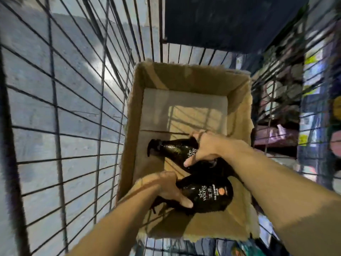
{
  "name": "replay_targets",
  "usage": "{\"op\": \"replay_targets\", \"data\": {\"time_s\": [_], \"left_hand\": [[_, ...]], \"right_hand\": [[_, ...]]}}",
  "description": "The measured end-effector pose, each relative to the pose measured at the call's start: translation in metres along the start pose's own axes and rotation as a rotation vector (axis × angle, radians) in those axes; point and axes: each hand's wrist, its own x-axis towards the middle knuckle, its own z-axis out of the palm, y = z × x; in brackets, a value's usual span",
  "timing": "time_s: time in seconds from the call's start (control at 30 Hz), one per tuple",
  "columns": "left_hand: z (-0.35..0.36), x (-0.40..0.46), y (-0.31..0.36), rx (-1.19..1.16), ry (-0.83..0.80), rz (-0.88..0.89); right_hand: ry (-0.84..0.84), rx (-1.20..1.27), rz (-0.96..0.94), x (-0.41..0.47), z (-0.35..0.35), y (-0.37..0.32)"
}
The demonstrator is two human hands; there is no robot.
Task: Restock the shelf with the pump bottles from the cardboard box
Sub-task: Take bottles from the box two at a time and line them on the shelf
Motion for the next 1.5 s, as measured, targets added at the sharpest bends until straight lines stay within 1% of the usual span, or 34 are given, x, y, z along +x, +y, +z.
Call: {"op": "replay_targets", "data": {"time_s": [0.03, 0.1, 0.17, 0.23, 0.3, 0.33, 0.37, 0.43, 0.47, 0.5, 0.53, 0.57, 0.67, 0.73, 0.83, 0.87, 0.97, 1.07, 1.1, 1.17, 1.23, 1.3, 1.4, 1.5], "left_hand": [[-0.007, -0.004, 0.0, 0.007, -0.006, -0.002], [-0.023, -0.013, -0.003, -0.053, 0.064, 0.035], [-0.038, -0.02, -0.002, -0.273, 0.18, 0.12], [-0.049, -0.025, 0.0, -0.517, 0.327, 0.19], [-0.052, -0.019, 0.004, -0.7, 0.535, 0.209], [-0.049, -0.013, 0.003, -0.834, 0.634, 0.23], [-0.044, -0.007, 0.005, -1.042, 0.672, 0.254], [-0.03, 0.007, 0.011, -1.458, 0.637, 0.279], [-0.023, 0.014, 0.016, -1.564, 0.641, 0.279], [-0.018, 0.022, 0.02, -1.607, 0.657, 0.284], [-0.012, 0.028, 0.024, -1.574, 0.672, 0.304], [-0.008, 0.032, 0.027, -1.493, 0.681, 0.32], [-0.001, 0.032, 0.035, -1.069, 0.688, 0.324], [0.0, 0.027, 0.039, -0.868, 0.762, 0.313], [-0.008, 0.014, 0.045, -0.619, 0.874, 0.344], [-0.014, 0.004, 0.048, -0.547, 0.9, 0.366], [-0.036, -0.034, 0.054, -0.372, 1.016, 0.53], [-0.051, -0.092, 0.062, -0.257, 1.107, 0.584], [-0.055, -0.114, 0.065, -0.253, 1.131, 0.607], [-0.056, -0.162, 0.072, -0.318, 1.138, 0.671], [-0.05, -0.213, 0.082, -0.357, 1.1, 0.731], [-0.036, -0.265, 0.096, -0.34, 1.038, 0.805], [0.002, -0.348, 0.119, -0.216, 0.947, 0.96], [0.056, -0.423, 0.149, -0.059, 0.902, 1.153]], "right_hand": [[-0.004, 0.029, 0.023, 0.001, 0.0, 0.002], [0.041, 0.15, 0.053, 0.0, 0.0, 0.011], [0.11, 0.314, 0.077, -0.007, 0.0, 0.023], [0.182, 0.445, 0.09, -0.013, 0.002, 0.031], [0.267, 0.565, 0.114, -0.017, 0.004, 0.035], [0.308, 0.623, 0.128, -0.018, 0.006, 0.035], [0.345, 0.683, 0.146, -0.018, 0.008, 0.035], [0.403, 0.826, 0.188, -0.02, 0.015, 0.034], [0.424, 0.896, 0.204, -0.02, 0.02, 0.033], [0.441, 0.951, 0.219, -0.021, 0.024, 0.032], [0.453, 0.994, 0.227, -0.022, 0.03, 0.031], [0.461, 1.021, 0.231, -0.022, 0.035, 0.031], [0.476, 1.103, 0.247, -0.026, 0.044, 0.032], [0.524, 1.156, 0.247, -0.033, 0.047, 0.031], [0.605, 1.267, 0.216, -0.048, 0.046, 0.023], [0.628, 1.297, 0.203, -0.056, 0.043, 0.02], [0.708, 1.35, 0.168, -0.092, 0.024, 0.006], [0.815, 1.4, 0.131, -0.146, 0.005, -0.015], [0.867, 1.415, 0.108, -0.169, 0.001, -0.023], [0.983, 1.423, 0.062, -0.217, -0.001, -0.039], [1.097, 1.449, 0.042, -0.27, 0.004, -0.056], [1.24, 1.448, 0.076, -0.324, 0.015, -0.072], [1.462, 1.449, 0.163, -0.411, 0.042, -0.088], [1.676, 1.462, 0.232, -0.504, 0.074, -0.098]]}}
